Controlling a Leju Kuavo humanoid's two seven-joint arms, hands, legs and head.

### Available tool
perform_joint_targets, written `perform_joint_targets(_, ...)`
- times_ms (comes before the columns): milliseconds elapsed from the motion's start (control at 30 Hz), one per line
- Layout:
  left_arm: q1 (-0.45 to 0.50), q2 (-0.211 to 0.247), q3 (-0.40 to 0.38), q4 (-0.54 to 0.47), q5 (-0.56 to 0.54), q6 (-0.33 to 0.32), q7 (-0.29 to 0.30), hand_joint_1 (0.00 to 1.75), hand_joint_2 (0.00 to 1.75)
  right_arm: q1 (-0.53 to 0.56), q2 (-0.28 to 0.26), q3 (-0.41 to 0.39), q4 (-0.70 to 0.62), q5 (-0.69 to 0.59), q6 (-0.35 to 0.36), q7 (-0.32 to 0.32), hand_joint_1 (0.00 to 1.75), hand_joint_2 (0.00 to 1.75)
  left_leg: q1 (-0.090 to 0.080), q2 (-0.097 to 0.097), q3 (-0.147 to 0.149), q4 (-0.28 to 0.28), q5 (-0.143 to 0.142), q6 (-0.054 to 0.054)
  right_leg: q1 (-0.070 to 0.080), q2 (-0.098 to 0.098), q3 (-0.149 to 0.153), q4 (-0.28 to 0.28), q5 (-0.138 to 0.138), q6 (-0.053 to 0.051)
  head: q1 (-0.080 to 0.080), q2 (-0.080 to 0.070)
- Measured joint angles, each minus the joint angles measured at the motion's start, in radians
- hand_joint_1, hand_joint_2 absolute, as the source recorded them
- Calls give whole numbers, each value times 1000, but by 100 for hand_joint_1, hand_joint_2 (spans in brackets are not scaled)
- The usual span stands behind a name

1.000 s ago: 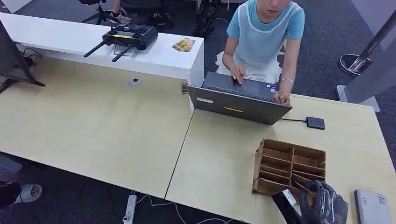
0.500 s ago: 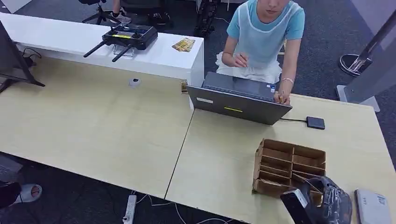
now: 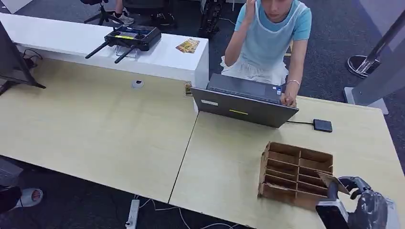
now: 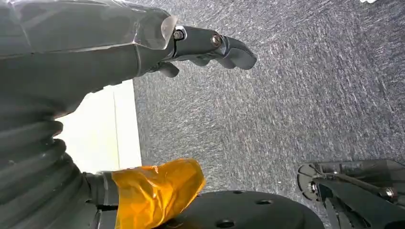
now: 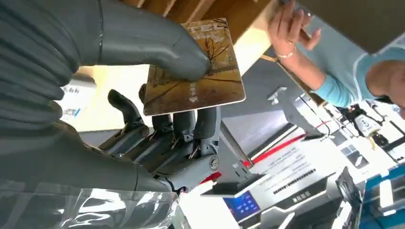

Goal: Pass the card to the sensor for recognition and then transmit it.

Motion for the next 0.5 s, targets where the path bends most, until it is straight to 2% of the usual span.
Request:
perform_joint_targets(67,0,0,0,0,0,0,0,0,175,-2,-7,-10,-14,1,4,-5,166,175,0,0,0,0,0,0,0,0,0,0,0,0,0,0)
perform_joint_targets(233,0,2,0,0,-6,-5,-3,0,175,-38,-34,-16,-39,19,19,-12,164,175,0,1,0,0,0,0,0,1,0,0,0,0,0,0)
perform_joint_targets(500,-2,7,0,0,-18,-13,-11,0,175,-151,-80,2,-43,86,40,10,166,175,0,1,0,0,0,0,0,1,0,0,0,0,0,0)
